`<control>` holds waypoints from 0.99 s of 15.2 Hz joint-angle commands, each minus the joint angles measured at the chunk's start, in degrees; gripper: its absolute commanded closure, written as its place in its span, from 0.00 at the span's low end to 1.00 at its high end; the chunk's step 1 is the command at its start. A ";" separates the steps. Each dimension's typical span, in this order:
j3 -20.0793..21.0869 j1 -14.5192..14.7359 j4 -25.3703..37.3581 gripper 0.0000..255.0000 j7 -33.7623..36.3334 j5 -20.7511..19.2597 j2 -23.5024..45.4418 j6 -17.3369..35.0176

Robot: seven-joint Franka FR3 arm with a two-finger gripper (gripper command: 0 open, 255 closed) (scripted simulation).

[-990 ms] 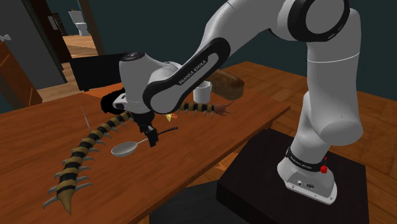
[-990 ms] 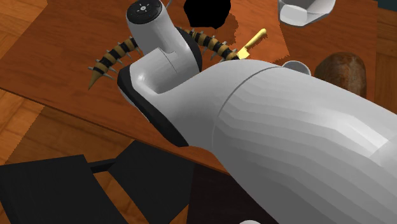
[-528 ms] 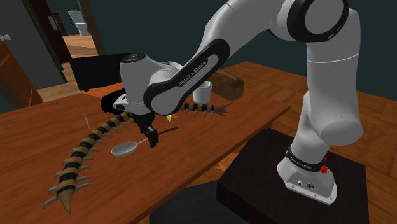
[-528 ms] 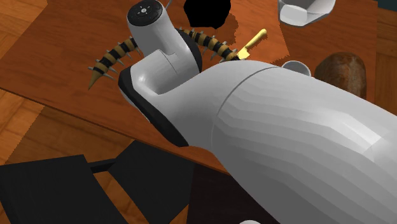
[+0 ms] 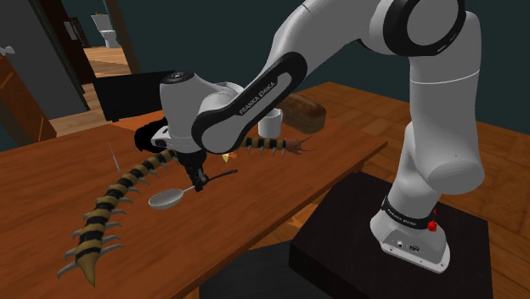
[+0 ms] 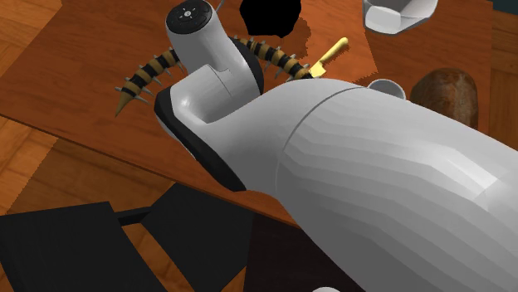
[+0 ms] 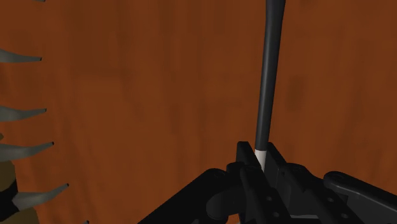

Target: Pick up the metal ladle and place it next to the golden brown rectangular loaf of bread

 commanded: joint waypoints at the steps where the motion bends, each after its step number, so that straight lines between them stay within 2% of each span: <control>1: 0.00 0.00 0.00 1.00 0.00 0.00 0.00 0.00; 15: 0.85 -0.51 4.15 1.00 -2.04 2.43 -4.62 -8.48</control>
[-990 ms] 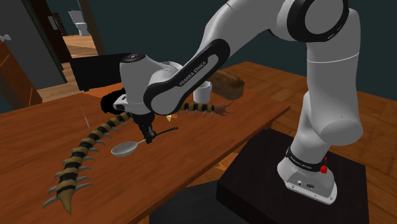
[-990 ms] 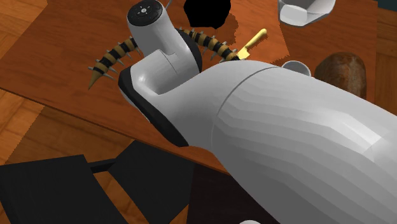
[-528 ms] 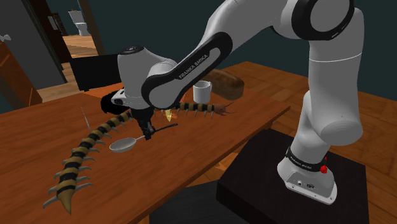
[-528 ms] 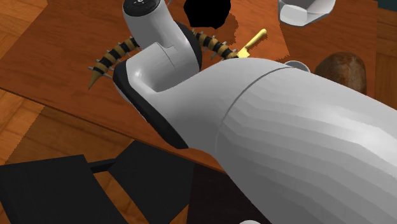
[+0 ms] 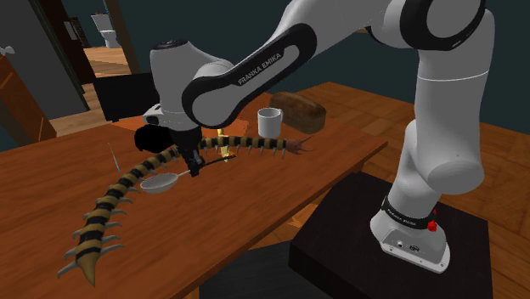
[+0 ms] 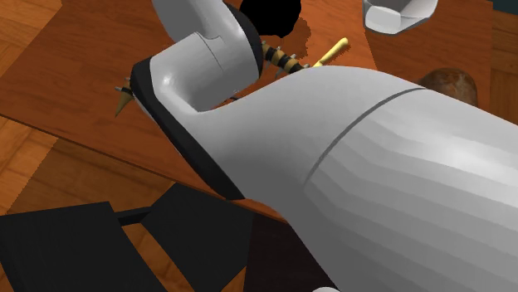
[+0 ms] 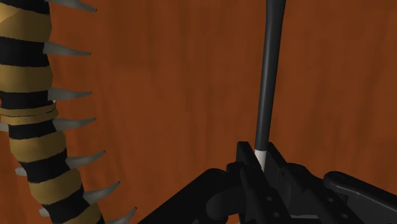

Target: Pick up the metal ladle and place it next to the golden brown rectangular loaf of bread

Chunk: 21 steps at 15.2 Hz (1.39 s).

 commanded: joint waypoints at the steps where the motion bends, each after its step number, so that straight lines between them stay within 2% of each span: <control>1: 0.13 -0.01 0.80 1.00 -0.22 0.34 -0.69 -1.48; 21: 0.64 -0.05 12.03 1.00 -2.21 2.22 -3.97 -15.76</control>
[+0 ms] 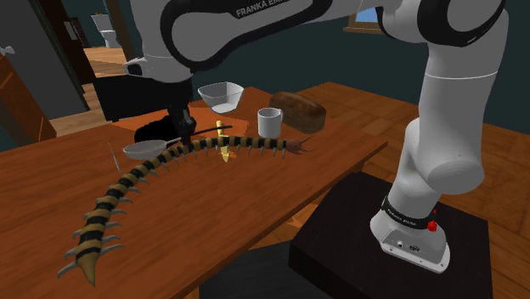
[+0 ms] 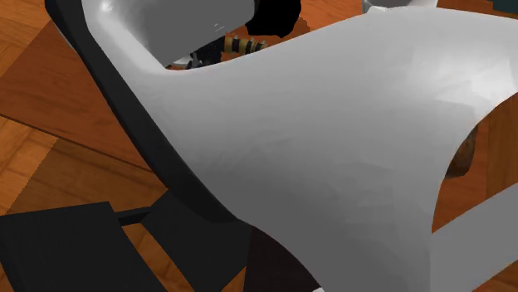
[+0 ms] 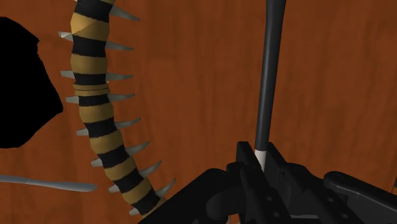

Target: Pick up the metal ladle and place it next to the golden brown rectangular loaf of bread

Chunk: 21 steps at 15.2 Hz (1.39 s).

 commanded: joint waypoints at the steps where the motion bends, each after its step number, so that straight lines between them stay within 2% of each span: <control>1: 0.04 0.04 1.46 1.00 -0.13 0.08 -0.09 -1.55; 5: 0.10 0.14 4.49 1.00 -0.37 0.17 -0.09 -4.57; 12: -2.55 -3.75 -14.34 1.00 -7.48 5.07 -15.69 -0.29; 21: -8.66 -6.14 -32.07 1.00 -17.25 7.90 -33.20 0.45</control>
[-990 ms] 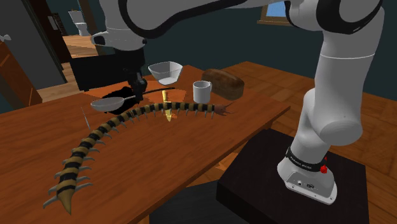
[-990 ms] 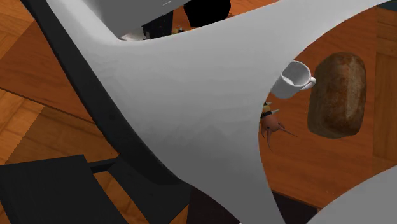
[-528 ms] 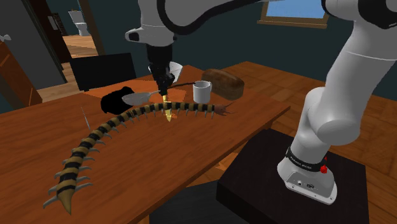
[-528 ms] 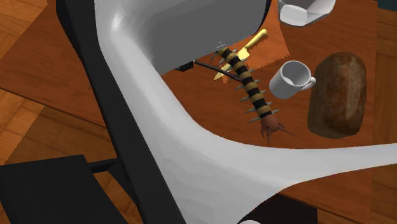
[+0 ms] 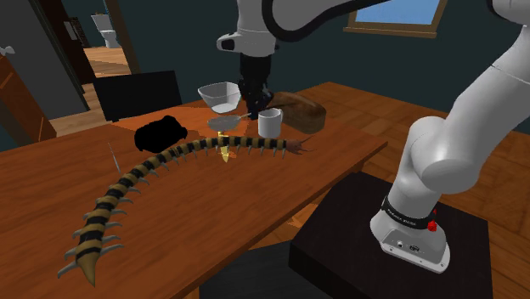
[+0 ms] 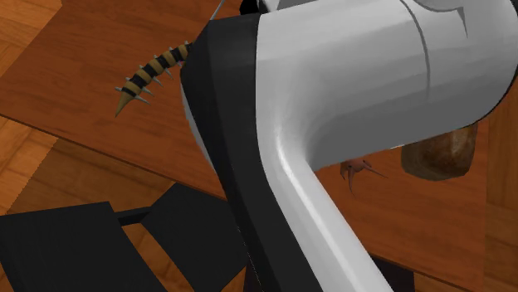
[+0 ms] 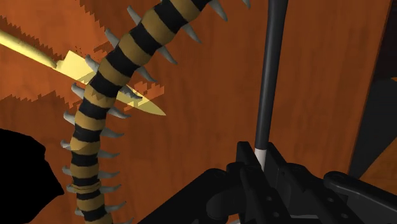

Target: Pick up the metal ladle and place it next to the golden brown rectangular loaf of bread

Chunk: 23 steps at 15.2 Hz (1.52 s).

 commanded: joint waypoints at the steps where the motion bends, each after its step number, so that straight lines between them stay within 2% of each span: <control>1: -1.66 -0.49 -3.77 1.00 -2.34 0.22 -4.24 -0.42; 11: -10.53 -3.95 -16.54 1.00 -13.06 -2.79 -21.26 -4.47; 17: -16.68 -7.43 -21.03 1.00 -20.07 -6.90 -29.85 -8.24; 23: -23.59 -11.66 -22.99 1.00 -27.77 -12.25 -36.32 -12.15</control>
